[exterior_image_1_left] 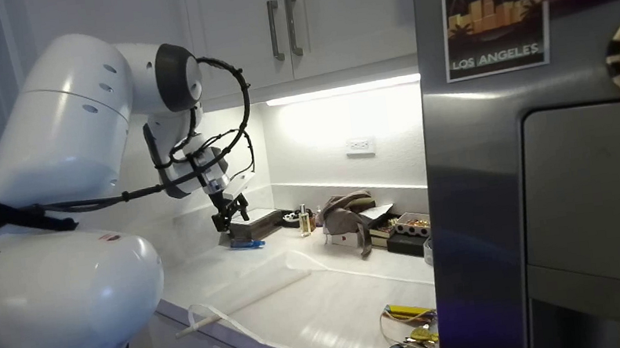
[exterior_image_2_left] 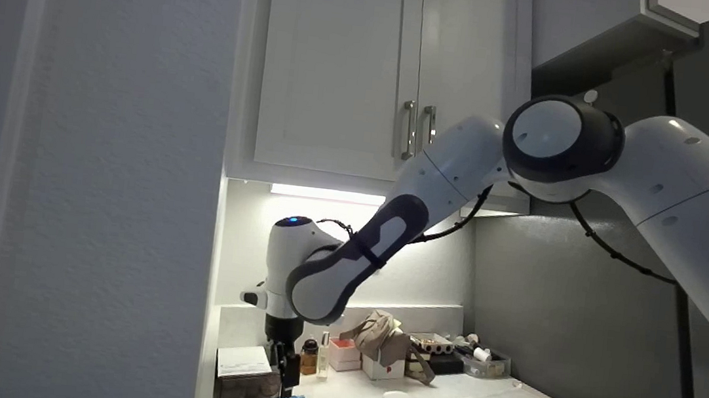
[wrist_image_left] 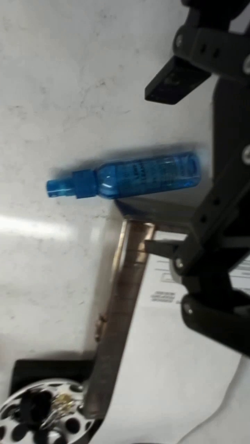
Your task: Place the blue bottle upright on the bottom right corner of the counter, hang the white object on the side of the fridge
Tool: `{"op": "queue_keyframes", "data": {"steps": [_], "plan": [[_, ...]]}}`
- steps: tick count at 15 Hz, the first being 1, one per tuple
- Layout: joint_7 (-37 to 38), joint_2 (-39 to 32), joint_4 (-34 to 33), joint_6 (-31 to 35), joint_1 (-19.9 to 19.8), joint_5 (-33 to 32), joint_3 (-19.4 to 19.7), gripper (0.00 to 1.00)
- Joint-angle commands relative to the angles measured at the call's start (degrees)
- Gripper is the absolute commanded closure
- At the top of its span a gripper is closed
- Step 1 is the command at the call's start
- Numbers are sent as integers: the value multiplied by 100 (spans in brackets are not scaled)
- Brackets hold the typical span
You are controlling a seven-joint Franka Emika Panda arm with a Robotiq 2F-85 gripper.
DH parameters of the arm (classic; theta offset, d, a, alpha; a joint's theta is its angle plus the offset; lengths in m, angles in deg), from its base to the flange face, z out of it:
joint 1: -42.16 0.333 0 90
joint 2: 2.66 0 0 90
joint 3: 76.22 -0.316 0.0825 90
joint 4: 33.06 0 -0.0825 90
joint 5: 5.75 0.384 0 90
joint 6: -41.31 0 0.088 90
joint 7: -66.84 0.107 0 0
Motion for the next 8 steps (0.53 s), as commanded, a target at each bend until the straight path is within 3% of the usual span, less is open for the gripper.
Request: {"op": "queue_keyframes", "data": {"steps": [1, 5, 8], "plan": [[1347, 362, 638, 298, 178, -919, 458, 0], [2284, 417, 846, 98, 82, -1676, 396, 0], [2118, 415, 949, 29, -182, -1448, 120, 0]]}}
